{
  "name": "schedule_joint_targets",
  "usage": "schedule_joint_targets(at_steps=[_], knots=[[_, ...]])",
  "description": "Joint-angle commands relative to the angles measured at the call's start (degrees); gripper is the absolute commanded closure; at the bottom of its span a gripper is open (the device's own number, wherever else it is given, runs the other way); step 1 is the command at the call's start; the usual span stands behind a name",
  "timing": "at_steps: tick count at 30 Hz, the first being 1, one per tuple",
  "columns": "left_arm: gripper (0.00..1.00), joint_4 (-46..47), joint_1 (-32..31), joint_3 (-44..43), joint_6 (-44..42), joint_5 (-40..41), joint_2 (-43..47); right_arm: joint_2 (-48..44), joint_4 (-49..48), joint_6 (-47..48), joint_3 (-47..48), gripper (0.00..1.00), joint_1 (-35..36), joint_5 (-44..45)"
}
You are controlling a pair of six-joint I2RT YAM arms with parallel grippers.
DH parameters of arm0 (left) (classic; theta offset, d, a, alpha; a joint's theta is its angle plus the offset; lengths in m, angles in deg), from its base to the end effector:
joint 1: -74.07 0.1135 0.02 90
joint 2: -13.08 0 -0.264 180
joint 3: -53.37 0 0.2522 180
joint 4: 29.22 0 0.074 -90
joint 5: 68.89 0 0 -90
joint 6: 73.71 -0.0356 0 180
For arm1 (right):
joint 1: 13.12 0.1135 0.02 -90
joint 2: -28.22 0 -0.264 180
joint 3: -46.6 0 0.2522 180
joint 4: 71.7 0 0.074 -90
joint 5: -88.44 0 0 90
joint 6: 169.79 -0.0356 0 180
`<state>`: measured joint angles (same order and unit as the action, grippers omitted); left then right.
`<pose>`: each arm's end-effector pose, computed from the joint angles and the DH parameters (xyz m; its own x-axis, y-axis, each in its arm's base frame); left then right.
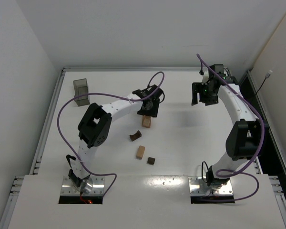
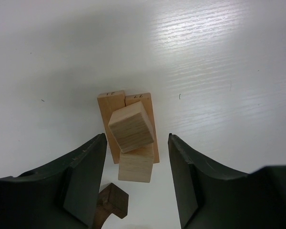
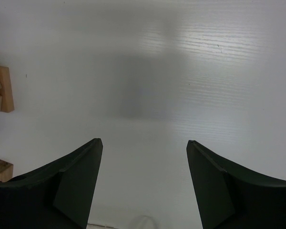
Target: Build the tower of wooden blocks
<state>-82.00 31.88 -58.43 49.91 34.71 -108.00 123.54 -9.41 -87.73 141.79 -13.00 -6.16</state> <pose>0.3435 -0.3001 0.2030 -0.8613 0.0544 -0.5052 0.1132 0.9898 -0.0864 0.3474 0.0036 0.2787 -0.8833 0.1358 -0.4487 0.0836 0.9874 0.1344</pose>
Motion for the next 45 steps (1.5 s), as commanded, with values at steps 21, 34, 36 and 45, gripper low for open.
schedule_joint_targets(at_steps=[21, 34, 36, 45], knots=[[0.49, -0.2, 1.5, 0.8, 0.8, 1.4, -2.1, 0.0, -1.3, 0.1, 0.0, 0.31, -0.3, -0.7], [0.63, 0.4, 1.5, 1.4, 0.8, 0.9, -2.1, 0.0, -1.3, 0.1, 0.0, 0.31, -0.3, -0.7], [0.63, 0.4, 1.5, 1.4, 0.8, 0.9, -2.1, 0.0, -1.3, 0.1, 0.0, 0.31, -0.3, -0.7], [0.47, 0.9, 1.5, 1.4, 0.2, -0.3, -1.4, 0.0, -1.3, 0.1, -0.5, 0.31, -0.3, -1.2]])
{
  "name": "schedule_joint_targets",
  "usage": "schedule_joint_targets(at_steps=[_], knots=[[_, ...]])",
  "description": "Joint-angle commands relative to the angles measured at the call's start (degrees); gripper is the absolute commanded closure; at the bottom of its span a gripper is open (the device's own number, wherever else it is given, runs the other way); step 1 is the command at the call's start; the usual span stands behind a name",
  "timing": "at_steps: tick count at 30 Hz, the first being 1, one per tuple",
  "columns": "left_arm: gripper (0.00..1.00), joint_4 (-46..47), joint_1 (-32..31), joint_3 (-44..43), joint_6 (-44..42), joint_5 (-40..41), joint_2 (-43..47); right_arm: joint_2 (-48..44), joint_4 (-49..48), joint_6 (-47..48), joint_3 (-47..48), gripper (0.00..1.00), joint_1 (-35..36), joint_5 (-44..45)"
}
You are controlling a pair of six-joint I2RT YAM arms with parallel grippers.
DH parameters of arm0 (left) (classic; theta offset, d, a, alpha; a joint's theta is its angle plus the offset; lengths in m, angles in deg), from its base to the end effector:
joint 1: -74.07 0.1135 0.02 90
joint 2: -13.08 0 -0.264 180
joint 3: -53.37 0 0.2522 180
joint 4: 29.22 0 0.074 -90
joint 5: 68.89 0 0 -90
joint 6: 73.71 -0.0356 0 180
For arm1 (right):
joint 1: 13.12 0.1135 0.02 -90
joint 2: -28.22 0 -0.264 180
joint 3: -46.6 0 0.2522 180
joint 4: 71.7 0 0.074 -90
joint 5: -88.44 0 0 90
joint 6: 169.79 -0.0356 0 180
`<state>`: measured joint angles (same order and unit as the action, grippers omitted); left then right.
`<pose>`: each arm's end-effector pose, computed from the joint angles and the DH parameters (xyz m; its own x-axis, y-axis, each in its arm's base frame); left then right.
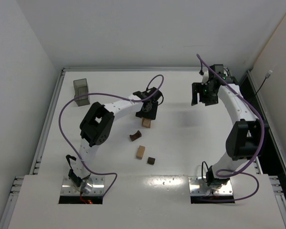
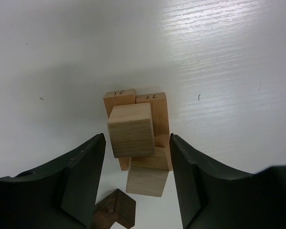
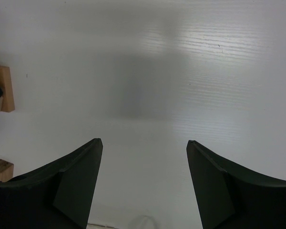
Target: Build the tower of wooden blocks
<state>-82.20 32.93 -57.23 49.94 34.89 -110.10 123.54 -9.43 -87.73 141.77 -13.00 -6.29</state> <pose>0.3487 -0.2933 0.1807 -0.8837 0.0574 -0.4646 0.0902 0.9947 -0.0487 0.3474 0.0037 0.2787 -0.8834 0.1358 -0.4485 0.0826 0.9872 0.1363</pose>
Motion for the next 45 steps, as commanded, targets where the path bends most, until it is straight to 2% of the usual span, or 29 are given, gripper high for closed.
schedule_joint_targets(at_steps=[1, 17, 20, 22, 25, 32, 41, 45], knots=[[0.47, 1.1, 0.5, 0.2, 0.2, -0.5, 1.4, 0.0, -1.3, 0.1, -0.5, 0.31, -0.3, -1.1], [0.45, 1.6, -1.2, 5.2, 0.8, -1.0, 6.6, -0.5, -1.3, 0.1, -0.5, 0.31, 0.2, -0.5], [0.50, 1.6, -1.2, 5.2, 0.8, -1.8, 6.6, -0.5, -1.3, 0.1, -0.5, 0.31, 0.2, -0.5], [0.58, 2.1, -1.2, 4.6, 0.8, -2.4, 5.9, -0.5, -1.3, 0.1, -0.5, 0.31, 0.2, -0.5], [0.65, 2.1, -1.2, 4.0, 0.8, -3.0, 5.4, -0.5, -1.3, 0.1, -0.5, 0.31, 0.2, -0.5], [0.65, 2.1, -1.2, 3.0, 0.8, -3.0, 4.8, -0.5, -1.3, 0.1, -0.5, 0.31, 0.2, -0.5], [0.75, 2.1, -1.2, 1.1, 0.3, -3.0, 3.6, -1.0, -1.8, 0.1, -1.0, 0.31, 0.2, -1.1], [0.75, 2.1, -1.2, 0.6, 0.3, -2.4, 3.6, -1.0, -1.8, 0.1, -1.0, 0.31, 0.2, -1.1]])
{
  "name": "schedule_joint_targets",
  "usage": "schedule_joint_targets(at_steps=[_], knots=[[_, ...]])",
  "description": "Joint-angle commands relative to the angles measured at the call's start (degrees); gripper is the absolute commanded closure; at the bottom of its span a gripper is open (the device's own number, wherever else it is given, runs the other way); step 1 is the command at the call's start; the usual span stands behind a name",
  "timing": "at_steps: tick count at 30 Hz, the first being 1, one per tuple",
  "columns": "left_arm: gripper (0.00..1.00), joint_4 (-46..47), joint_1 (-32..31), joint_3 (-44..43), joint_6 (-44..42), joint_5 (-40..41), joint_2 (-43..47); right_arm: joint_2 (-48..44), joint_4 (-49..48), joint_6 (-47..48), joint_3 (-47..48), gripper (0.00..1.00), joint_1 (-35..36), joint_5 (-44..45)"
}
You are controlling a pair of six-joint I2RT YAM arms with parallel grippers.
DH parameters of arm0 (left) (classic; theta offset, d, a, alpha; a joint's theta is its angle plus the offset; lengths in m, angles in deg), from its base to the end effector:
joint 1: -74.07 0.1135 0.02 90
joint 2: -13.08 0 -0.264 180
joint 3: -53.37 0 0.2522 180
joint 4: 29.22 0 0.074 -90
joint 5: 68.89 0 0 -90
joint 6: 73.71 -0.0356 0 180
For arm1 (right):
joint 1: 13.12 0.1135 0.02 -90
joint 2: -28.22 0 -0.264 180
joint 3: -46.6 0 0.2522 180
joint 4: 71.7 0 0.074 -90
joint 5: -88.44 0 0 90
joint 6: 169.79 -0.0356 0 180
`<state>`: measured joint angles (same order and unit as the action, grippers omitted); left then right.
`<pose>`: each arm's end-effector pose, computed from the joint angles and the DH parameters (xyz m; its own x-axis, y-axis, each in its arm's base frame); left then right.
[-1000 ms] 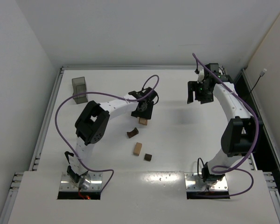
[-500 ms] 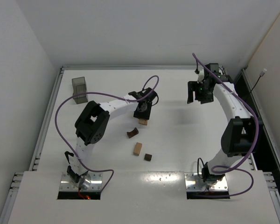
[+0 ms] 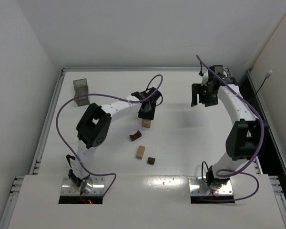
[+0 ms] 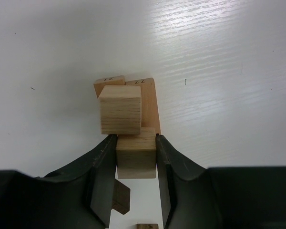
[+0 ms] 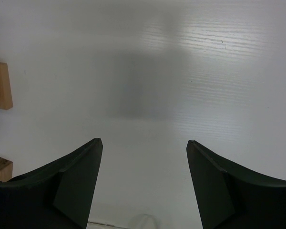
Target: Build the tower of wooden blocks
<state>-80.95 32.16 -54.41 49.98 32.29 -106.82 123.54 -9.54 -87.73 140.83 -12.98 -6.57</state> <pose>0.3367 -0.2929 0.1916 -0.8840 0.0623 -0.4632 0.1218 0.9875 -0.0997 0.3459 0.0040 0.2738 -0.8902 0.1354 -0.4350 0.0820 0.9868 0.1394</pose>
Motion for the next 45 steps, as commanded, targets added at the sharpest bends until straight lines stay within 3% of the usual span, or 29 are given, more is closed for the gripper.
schedule_joint_targets(at_steps=[1, 11, 15, 18, 34, 38, 45], knots=[[0.75, 0.9, -0.5, -2.2, 0.2, 0.2, 0.4, -1.0, -1.7, 0.1, 0.0, 0.31, 0.2, -0.8], [0.75, 0.4, -0.5, -0.6, 0.8, 1.2, 0.9, -1.0, -1.7, 0.1, 0.0, 0.31, 0.2, -1.3], [0.61, 0.4, -0.5, -0.6, 0.8, 1.9, 0.9, -1.0, -1.7, 0.1, 0.0, 0.31, 0.2, -1.3], [0.57, 0.4, -0.5, 0.0, 0.8, 1.9, 0.9, -1.0, -1.7, 0.1, 0.0, 0.31, 0.2, -1.3], [0.57, 0.4, -0.5, 0.5, 1.3, 5.1, 2.2, -1.0, -1.7, 0.1, 0.0, 0.31, 0.2, -1.8], [0.46, -0.2, -0.5, -1.3, 0.5, 5.1, 1.7, -1.0, -1.7, 0.1, 0.0, 0.31, 0.2, -1.8], [0.45, -0.2, -0.5, -2.5, -0.1, 3.3, 0.0, -1.0, -1.7, 0.1, 0.0, 0.31, 0.2, -1.8]])
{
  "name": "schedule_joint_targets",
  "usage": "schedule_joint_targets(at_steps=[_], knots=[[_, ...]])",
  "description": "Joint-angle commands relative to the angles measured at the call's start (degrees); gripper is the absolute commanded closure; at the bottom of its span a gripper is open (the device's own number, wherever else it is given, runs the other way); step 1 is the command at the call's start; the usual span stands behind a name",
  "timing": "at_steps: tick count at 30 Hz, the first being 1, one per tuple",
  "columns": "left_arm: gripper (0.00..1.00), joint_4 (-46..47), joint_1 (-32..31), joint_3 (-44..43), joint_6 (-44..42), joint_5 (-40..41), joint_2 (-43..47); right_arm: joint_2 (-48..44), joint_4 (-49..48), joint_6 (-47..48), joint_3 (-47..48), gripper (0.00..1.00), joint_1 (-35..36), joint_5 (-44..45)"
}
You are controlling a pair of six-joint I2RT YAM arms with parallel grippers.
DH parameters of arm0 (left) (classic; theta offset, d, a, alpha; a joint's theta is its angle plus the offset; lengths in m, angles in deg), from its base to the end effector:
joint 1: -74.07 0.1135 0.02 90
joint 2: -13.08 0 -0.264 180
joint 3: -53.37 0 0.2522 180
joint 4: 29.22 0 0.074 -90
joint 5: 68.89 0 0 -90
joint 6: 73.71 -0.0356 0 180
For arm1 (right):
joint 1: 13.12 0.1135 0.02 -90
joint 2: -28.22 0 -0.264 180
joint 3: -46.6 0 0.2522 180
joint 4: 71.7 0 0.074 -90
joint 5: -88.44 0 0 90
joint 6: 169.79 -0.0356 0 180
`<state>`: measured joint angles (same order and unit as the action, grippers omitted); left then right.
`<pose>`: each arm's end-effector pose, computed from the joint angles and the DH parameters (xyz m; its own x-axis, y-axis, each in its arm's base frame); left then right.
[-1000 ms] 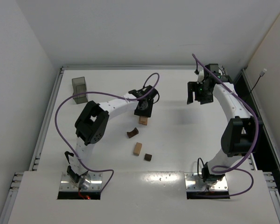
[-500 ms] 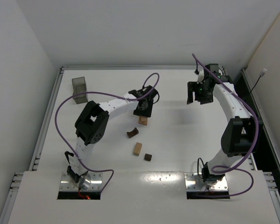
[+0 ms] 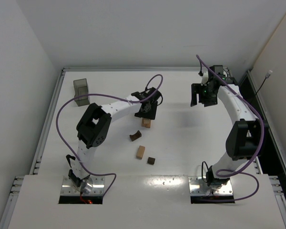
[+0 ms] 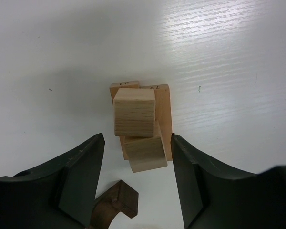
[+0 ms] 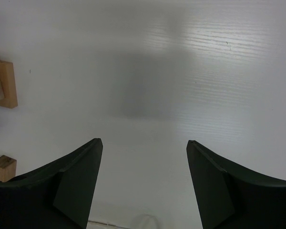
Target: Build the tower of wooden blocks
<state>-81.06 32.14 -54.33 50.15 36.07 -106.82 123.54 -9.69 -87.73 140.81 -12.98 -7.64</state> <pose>0.3376 -0.2909 0.1916 -0.8683 0.0564 -0.4928 0.0936 0.9943 -0.0512 0.3461 0.0046 0.2739 -0.8904 0.1352 -0.4347 0.0734 0.9850 0.1560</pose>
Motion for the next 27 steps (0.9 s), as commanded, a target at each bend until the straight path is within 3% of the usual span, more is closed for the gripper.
schedule_joint_targets(at_steps=[1, 11, 15, 18, 22, 27], knots=[[0.45, -0.1, -0.4, -2.6, -0.3, -0.5, 0.0, -1.0, -1.6, 0.1, 0.0, 0.31, 0.2, -0.8], [0.45, 2.2, -3.9, -3.7, -7.7, -7.5, 9.4, -3.5, -2.7, 3.3, -2.0, 0.30, 0.2, 2.3], [0.45, 3.1, -5.2, 1.8, -8.2, -5.1, 17.9, -7.9, -3.9, 8.4, -6.0, 0.29, 0.7, -7.3], [0.45, 3.6, -5.2, 10.0, -7.6, -3.7, 26.3, -10.4, -4.4, 13.2, -9.5, 0.30, 2.9, -14.3], [0.45, 4.2, -5.2, 27.9, -5.3, -4.8, 36.3, -13.1, -4.9, 15.0, -12.9, 0.32, 8.5, -5.7], [0.47, 6.4, -4.3, 40.5, -1.3, -14.1, 44.5, -13.2, -4.9, 13.8, -15.4, 0.32, 9.9, 2.6]])
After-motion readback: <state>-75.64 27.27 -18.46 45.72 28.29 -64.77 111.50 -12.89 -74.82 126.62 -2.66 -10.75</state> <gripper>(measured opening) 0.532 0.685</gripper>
